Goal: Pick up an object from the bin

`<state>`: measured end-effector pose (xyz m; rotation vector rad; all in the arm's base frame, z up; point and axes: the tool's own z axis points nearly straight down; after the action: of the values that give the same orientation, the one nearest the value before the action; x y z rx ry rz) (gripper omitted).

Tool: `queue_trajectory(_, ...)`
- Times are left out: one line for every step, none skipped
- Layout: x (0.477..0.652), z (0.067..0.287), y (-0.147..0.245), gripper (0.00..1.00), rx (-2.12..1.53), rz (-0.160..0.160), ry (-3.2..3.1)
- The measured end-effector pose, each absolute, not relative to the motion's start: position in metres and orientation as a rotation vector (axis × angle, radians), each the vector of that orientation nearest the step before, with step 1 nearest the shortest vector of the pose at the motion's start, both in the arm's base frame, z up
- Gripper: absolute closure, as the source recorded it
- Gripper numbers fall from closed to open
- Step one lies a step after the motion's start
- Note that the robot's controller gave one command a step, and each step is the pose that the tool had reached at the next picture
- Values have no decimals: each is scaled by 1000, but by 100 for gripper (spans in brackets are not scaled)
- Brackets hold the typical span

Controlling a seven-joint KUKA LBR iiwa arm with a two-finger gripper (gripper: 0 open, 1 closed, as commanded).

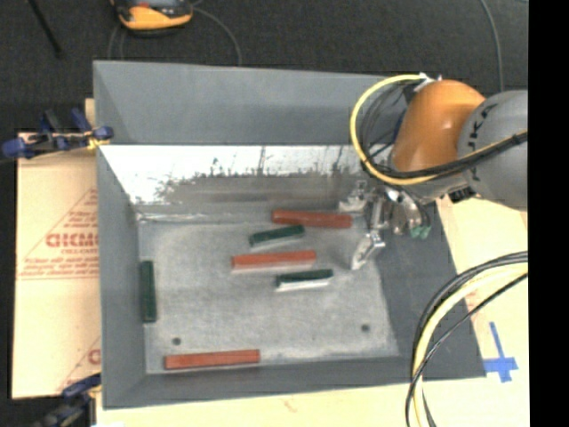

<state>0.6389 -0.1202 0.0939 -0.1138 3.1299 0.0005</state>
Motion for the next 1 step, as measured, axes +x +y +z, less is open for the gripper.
queue_trajectory(551,80,-63,100,-252,-14,3138)
